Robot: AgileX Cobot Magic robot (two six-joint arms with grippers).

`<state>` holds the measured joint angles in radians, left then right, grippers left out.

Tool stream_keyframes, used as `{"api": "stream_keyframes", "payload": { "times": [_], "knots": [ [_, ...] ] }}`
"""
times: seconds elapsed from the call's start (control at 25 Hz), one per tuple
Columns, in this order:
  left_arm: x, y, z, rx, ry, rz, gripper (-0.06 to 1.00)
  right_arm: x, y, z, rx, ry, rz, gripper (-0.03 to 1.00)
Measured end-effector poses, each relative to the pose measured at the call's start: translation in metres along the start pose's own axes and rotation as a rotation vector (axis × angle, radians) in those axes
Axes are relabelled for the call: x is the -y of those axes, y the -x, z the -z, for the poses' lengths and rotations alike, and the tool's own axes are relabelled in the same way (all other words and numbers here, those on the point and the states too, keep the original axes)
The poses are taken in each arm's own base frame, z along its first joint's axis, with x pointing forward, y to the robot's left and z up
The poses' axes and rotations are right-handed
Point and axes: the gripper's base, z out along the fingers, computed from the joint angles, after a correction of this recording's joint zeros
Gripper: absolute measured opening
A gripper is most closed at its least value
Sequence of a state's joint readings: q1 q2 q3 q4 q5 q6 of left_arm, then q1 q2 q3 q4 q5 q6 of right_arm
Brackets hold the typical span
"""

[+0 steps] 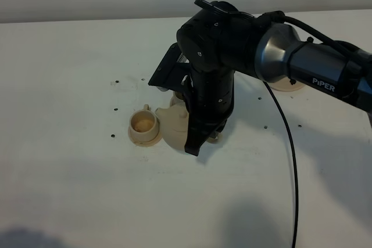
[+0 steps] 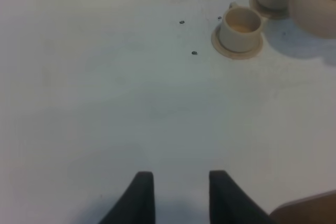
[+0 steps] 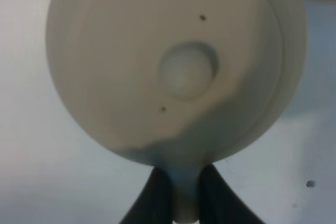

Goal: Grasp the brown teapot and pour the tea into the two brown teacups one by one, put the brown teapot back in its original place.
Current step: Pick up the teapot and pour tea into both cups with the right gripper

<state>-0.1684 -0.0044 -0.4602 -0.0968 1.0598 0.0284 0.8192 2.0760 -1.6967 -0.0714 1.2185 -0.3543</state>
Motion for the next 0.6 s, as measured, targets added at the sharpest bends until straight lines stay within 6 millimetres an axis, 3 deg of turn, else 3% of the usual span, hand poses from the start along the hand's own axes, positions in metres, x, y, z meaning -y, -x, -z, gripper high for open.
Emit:
{"api": "stream_keyframes", "payload": {
  "times": [0.6],
  "knots": [
    [0.0000,0.0000,0.0000,0.000,0.000,0.000,0.24,-0.0076,0.0108,-0.0080,0.031,-0.050,-0.016,0.11]
  ]
}}
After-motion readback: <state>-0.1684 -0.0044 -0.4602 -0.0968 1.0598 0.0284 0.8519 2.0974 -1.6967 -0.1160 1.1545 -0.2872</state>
